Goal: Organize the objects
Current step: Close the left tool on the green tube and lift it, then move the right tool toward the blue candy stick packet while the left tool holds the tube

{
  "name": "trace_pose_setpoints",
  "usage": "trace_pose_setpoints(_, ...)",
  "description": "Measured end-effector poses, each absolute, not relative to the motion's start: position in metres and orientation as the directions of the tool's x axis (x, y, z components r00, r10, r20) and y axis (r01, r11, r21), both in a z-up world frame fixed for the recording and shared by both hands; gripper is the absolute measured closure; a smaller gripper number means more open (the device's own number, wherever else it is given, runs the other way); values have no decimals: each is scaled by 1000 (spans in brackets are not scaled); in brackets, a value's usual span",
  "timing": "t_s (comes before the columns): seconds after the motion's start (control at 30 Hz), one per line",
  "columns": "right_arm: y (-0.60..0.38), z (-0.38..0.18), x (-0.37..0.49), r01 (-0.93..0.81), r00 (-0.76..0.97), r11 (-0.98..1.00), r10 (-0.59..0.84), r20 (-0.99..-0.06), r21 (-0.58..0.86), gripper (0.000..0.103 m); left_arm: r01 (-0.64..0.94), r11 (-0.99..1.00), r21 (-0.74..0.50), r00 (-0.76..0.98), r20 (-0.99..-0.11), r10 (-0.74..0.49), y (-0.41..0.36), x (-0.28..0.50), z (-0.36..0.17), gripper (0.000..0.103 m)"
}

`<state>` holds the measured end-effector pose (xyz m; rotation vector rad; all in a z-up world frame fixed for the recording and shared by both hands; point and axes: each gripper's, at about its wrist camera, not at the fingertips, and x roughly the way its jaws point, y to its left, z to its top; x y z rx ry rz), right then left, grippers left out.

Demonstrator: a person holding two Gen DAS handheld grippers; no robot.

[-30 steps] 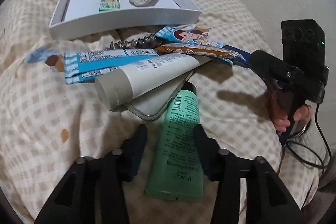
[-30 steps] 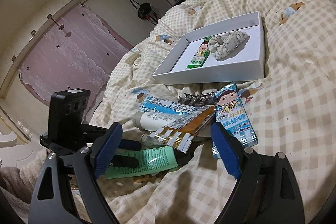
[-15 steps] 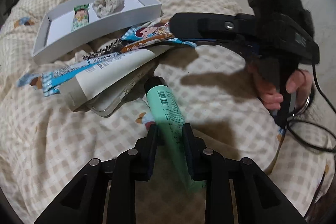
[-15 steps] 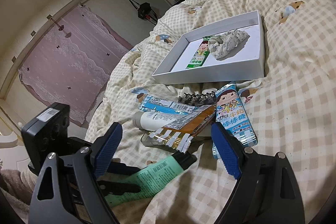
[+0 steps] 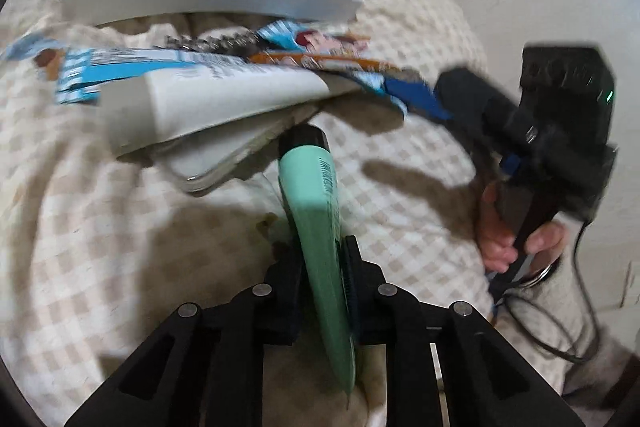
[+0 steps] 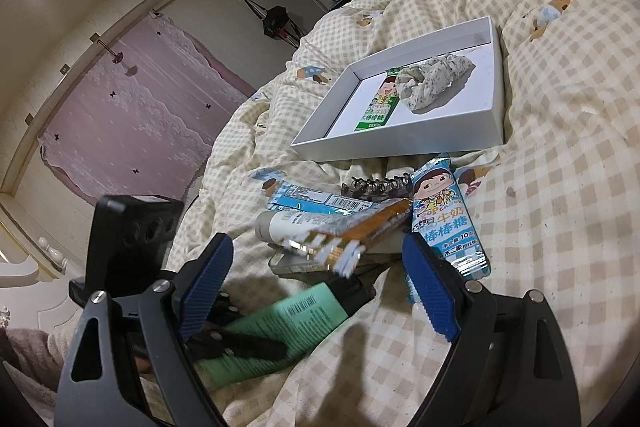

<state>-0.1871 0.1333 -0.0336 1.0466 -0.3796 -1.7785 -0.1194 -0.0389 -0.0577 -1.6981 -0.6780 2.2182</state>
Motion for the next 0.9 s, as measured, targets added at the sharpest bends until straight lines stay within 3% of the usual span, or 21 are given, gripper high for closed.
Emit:
trace_pose_setpoints(0.23, 133, -34, -188, 597, -128, -454, -868, -480, 662, 17, 53, -832, -552, -395, -777, 490, -66, -89, -27, 88)
trace_pose_setpoints(0.47, 134, -34, -187, 595, -127, -454, -868, -480, 663, 17, 58, -845, -531, -565, -715, 411, -104, -65, 3, 88)
trace_pose_setpoints(0.57, 134, -34, -187, 595, -126, -453, -868, -480, 664, 17, 82, -869, -488, -664, -677, 318, -110, -50, 12, 88)
trace_pose_setpoints(0.9, 133, -35, -183, 592, -124, -452, -869, -479, 667, 17, 186, -861, -474, -742, -642, 193, -102, -10, -12, 88)
